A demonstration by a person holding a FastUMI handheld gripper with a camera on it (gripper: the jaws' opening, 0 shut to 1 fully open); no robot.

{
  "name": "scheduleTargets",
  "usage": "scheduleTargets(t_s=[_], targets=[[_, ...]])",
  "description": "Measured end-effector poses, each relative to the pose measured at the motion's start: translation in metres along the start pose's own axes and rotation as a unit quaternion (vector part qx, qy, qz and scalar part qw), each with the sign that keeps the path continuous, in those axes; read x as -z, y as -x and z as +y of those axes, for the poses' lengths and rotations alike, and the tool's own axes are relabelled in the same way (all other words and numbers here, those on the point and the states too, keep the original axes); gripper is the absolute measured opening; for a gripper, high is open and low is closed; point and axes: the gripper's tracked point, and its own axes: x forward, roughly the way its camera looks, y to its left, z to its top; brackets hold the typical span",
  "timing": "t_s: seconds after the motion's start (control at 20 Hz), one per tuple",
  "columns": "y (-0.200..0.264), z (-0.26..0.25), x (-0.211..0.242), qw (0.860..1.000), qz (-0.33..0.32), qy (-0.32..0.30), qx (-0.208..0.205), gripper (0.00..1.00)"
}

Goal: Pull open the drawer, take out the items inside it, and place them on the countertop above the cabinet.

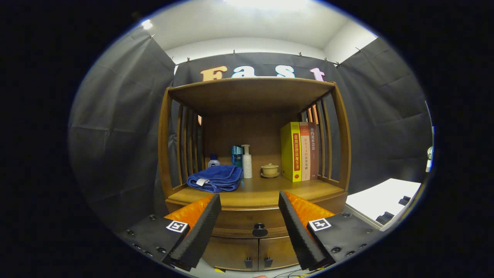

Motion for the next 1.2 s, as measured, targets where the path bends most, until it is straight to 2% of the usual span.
scheduleTargets(t_s=[0.4,0.65,0.8,1.0,1.2], targets=[[-0.002,-0.001,0.003,1.0,0.003,0.0,0.009,0.98],[-0.012,0.018,0.007,0.999,-0.01,-0.019,-0.028,0.98],[-0.027,0.004,0.014,1.0,-0.02,-0.002,-0.01,0.98],[-0.052,-0.001,0.053,0.999,-0.02,0.024,-0.012,0.99],[-0.082,-0.014,0.108,1.0,-0.004,0.024,0.008,0.99]])
